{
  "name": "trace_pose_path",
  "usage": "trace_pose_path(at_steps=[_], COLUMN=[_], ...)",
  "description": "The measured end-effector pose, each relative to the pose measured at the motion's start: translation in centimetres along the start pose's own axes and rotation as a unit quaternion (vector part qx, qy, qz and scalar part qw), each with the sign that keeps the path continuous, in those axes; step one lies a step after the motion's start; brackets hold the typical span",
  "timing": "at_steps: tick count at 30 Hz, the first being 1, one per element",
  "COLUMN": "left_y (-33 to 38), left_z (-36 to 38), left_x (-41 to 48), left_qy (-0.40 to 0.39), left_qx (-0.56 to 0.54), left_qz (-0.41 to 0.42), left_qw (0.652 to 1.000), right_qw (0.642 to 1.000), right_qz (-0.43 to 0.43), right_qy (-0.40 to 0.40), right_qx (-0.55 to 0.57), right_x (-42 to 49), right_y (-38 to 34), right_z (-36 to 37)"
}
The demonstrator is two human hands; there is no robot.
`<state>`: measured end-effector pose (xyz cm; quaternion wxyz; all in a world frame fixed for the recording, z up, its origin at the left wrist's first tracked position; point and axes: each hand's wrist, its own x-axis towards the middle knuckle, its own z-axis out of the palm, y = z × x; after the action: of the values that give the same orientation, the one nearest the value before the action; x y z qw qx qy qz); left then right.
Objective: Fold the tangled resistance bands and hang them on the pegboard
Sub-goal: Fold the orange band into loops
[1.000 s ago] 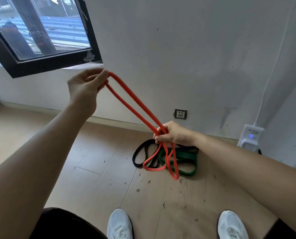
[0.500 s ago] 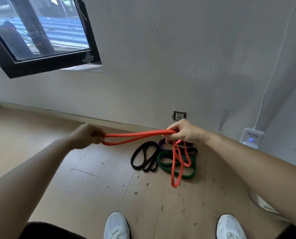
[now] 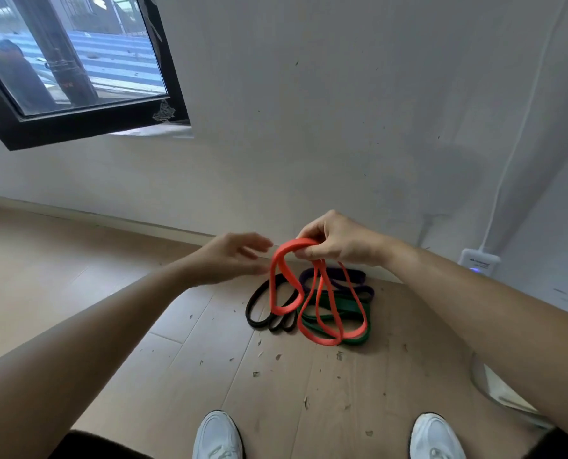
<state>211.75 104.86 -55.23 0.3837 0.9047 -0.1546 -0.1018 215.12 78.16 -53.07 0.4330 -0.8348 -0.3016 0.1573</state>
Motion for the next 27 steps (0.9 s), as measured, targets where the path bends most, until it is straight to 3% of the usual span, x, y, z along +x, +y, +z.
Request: trace_pose_path(at_steps=[3, 8, 12, 27], left_y=[3.2, 4.9, 5.5, 5.4], left_z=[1.3, 2.8, 2.6, -0.8], left_x=[0.7, 1.3, 1.7, 0.6], left_qy=[0.007, 0.059, 0.057, 0.09], left_qx=[-0.038, 0.019, 0.077, 0.076], left_qz=[0.047, 0.083, 0.091, 0.09], left_qw=[0.998, 0.995, 0.991, 0.989], right_qw=[0.999, 0.995, 0.994, 0.993], right_qz=[0.006, 0.006, 0.004, -0.008], right_qy=[0.015, 0.075, 0.068, 0.087], right_qx=[-0.033, -0.069, -0.09, 0.079], right_x=[-0.2, -0.5, -0.7, -0.7], right_y=[-0.5, -0.8, -0.8, -0.5], right_z=[0.3, 0.2, 0.3, 1.0])
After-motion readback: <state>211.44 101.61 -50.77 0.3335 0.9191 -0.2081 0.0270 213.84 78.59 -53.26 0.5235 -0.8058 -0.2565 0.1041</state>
